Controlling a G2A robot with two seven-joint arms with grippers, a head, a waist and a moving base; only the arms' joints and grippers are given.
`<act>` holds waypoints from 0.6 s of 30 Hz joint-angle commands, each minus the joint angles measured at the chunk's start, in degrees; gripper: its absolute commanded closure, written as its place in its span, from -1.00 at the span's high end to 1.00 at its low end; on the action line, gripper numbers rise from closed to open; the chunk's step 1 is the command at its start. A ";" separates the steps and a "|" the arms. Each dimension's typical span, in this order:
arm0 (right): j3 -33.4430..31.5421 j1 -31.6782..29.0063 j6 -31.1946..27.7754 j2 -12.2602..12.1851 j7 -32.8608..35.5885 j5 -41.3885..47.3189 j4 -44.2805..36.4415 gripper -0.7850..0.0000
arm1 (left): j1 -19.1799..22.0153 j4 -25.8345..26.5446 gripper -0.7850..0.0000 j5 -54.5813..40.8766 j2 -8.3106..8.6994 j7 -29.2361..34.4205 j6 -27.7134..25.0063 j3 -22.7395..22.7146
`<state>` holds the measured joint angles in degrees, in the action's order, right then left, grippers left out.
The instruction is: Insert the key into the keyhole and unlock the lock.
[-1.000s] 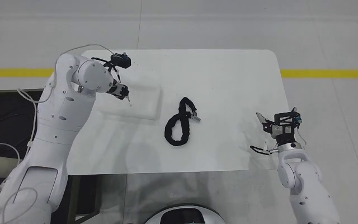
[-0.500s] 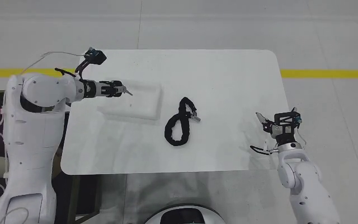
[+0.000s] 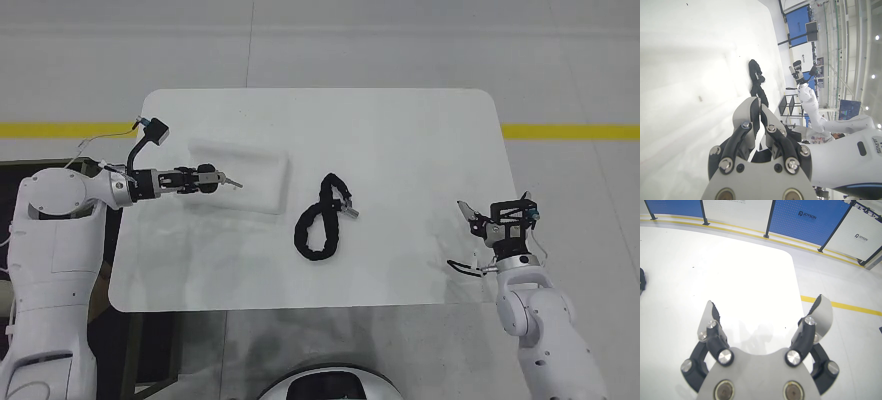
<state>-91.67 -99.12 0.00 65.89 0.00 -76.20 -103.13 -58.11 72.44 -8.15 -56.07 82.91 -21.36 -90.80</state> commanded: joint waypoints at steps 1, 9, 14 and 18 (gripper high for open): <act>0.00 0.00 0.00 0.00 0.00 0.00 0.00 1.00 | 0.00 0.00 -1.00 -0.02 0.00 0.01 -0.01 0.00; 3.05 0.58 -14.56 0.49 0.93 20.23 -6.59 1.00 | 0.00 0.00 -1.00 -0.02 0.00 0.01 -0.01 0.00; 12.93 9.24 -29.47 0.40 19.24 27.93 -9.85 1.00 | 0.00 0.00 -1.00 -0.02 0.00 0.01 -0.01 0.00; 22.32 19.51 -32.03 1.26 31.51 31.73 -7.61 1.00 | 0.00 0.00 -1.00 -0.02 0.00 0.01 -0.01 0.00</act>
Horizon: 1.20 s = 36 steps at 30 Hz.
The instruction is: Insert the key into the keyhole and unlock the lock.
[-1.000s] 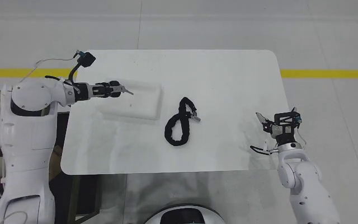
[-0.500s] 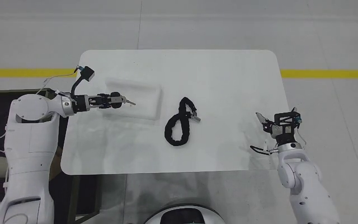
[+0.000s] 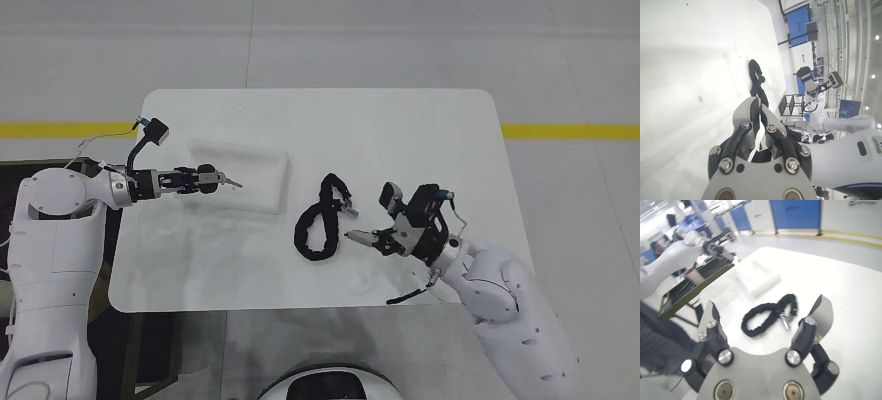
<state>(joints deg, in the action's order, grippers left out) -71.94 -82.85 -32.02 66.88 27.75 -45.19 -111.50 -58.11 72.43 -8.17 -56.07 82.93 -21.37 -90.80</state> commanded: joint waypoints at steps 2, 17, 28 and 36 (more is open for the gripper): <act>6.35 7.29 -0.12 0.89 6.58 0.25 1.73 1.00 | 0.00 0.00 -1.00 0.00 0.00 0.00 0.00 0.00; 10.12 7.56 -1.36 1.44 6.55 -3.23 -0.14 1.00 | 0.00 0.00 -1.00 0.00 0.00 0.00 0.00 0.00; 18.68 32.57 -7.35 4.10 37.16 9.85 19.52 1.00 | 0.00 0.00 -1.00 0.00 0.00 0.00 0.00 0.00; 32.20 46.15 -0.26 8.28 44.25 5.40 28.05 1.00 | 0.00 0.00 -1.00 0.00 0.00 0.00 0.00 0.00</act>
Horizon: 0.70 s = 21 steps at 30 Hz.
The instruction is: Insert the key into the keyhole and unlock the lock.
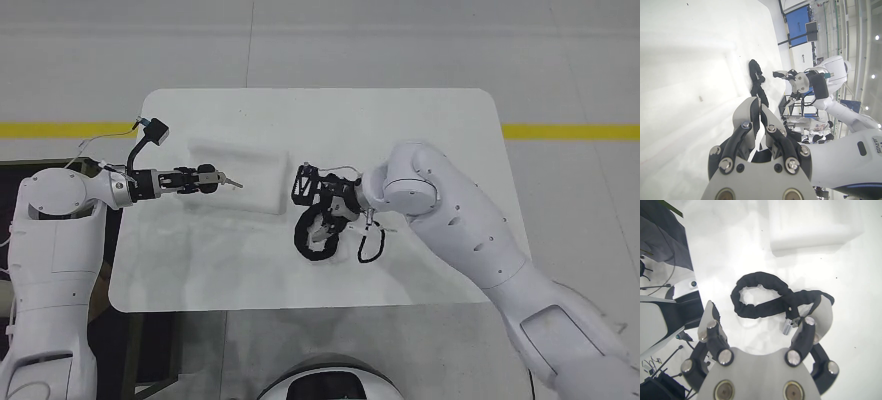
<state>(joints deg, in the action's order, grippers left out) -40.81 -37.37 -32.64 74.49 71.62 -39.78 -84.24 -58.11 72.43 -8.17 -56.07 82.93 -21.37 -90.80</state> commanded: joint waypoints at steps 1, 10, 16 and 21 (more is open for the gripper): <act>2.30 1.44 0.87 1.32 0.89 -0.89 1.62 0.99 | 0.00 0.00 -1.00 0.00 0.00 0.00 0.00 0.00; 7.01 4.18 4.15 6.62 4.17 -8.98 9.42 0.06 | 0.00 0.00 -1.00 0.00 0.00 0.00 0.00 0.00; 7.59 4.65 4.16 9.24 4.18 -14.52 13.13 0.73 | 0.00 0.00 -1.00 0.00 0.00 0.00 0.00 0.00; 7.44 4.33 3.26 10.78 3.28 -17.95 15.62 0.74 | 0.00 0.00 -1.00 0.00 0.00 0.00 0.00 0.00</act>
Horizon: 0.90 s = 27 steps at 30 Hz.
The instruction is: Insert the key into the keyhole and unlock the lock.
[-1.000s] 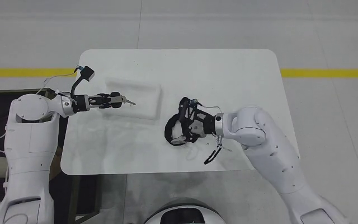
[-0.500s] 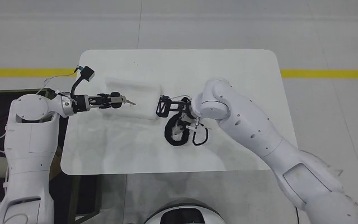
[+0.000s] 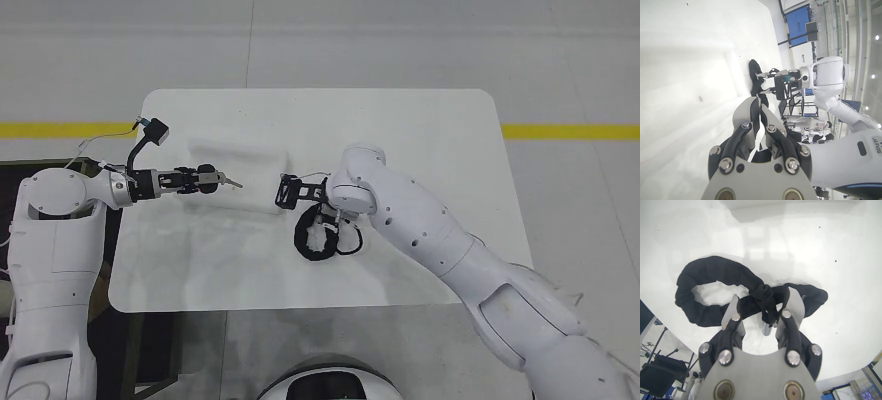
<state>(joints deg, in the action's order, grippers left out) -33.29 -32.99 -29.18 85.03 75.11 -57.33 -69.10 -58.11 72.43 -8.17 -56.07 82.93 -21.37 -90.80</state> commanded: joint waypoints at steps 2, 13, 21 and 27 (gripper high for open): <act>-0.22 -0.02 -0.32 0.70 -0.32 -1.87 1.30 0.72 | 0.00 0.00 -1.00 0.00 0.00 0.00 0.00 0.00; -0.77 -0.11 -0.16 2.17 -0.16 -5.90 4.70 -1.00 | 0.00 0.00 -1.00 0.00 0.00 0.00 0.00 0.00; -3.41 -0.91 1.20 1.94 1.21 -7.36 2.57 -1.00 | 0.00 0.00 -1.00 0.00 0.00 0.00 0.00 0.00; -8.43 -2.23 2.96 1.36 2.96 -5.88 -1.17 -1.00 | 0.00 0.00 -1.00 0.00 0.00 0.00 0.00 0.00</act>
<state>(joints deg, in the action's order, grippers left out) -40.27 -34.95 -26.86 86.55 77.43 -64.22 -69.15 -58.11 72.43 -8.17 -56.07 82.93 -21.37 -90.80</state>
